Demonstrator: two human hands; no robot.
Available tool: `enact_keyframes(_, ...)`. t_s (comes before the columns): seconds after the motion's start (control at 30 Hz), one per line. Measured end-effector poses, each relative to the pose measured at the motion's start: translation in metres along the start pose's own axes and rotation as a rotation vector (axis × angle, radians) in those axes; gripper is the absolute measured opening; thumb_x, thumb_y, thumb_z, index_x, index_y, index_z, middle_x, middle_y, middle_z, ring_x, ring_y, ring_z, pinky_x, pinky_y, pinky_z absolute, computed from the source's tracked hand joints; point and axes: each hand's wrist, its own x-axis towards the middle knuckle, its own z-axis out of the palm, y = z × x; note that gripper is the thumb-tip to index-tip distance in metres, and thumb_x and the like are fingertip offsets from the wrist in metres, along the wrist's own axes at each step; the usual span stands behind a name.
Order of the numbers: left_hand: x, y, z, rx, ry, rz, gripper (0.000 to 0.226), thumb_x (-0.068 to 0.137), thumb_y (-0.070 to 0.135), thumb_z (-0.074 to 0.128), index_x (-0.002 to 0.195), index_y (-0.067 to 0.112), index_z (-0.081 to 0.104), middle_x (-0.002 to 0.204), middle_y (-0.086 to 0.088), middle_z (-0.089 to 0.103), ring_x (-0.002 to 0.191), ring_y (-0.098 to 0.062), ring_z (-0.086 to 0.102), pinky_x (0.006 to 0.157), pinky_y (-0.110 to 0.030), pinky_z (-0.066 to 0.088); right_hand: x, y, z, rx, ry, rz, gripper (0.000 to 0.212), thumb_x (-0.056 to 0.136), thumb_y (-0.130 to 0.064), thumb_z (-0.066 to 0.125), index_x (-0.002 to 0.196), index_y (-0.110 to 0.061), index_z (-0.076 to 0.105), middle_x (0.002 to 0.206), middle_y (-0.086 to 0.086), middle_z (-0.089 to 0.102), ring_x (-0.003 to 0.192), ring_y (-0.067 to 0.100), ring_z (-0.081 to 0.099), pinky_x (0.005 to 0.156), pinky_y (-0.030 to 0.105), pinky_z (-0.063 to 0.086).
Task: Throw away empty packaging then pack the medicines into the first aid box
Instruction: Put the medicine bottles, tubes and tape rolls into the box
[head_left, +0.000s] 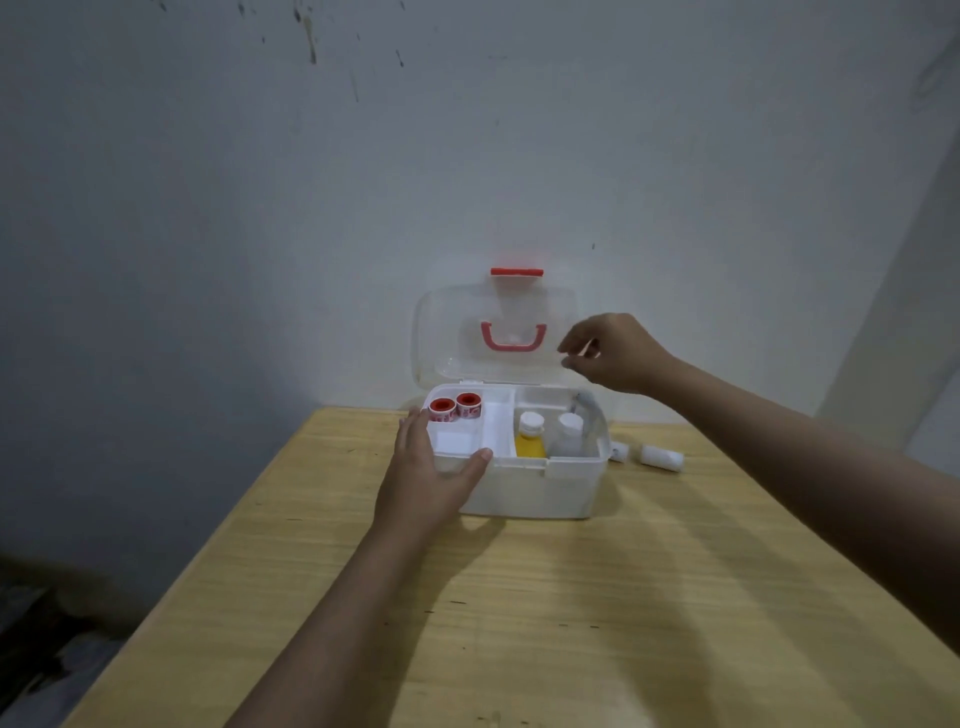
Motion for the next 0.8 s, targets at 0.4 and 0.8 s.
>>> enact_keyframes(0.4, -0.003, 0.009, 0.0, 0.032, 0.031, -0.003, 0.088, 0.076, 0.053, 0.065, 0.146, 0.025, 0.019, 0.157, 0.002, 0.021, 0.14, -0.022, 0.028, 0.101, -0.037, 0.039, -0.084, 0.108, 0.047, -0.131, -0.254, 0.424, 0.035, 0.079, -0.023, 0.069, 0.114, -0.018, 0.063, 0.12, 0.006, 0.063, 0.106, 0.022, 0.059, 0.086, 0.035, 0.05)
enact_keyframes(0.8, 0.002, 0.003, 0.004, 0.07, 0.027, -0.039, 0.09, 0.075, 0.056, 0.064, 0.146, 0.028, 0.017, 0.157, 0.001, 0.021, 0.14, -0.025, 0.028, 0.101, -0.044, 0.041, -0.078, 0.051, 0.017, 0.291, 0.313, 0.192, 0.023, 0.073, -0.026, 0.078, 0.091, -0.015, 0.068, 0.085, -0.005, 0.069, 0.075, 0.008, 0.063, 0.064, 0.017, 0.047)
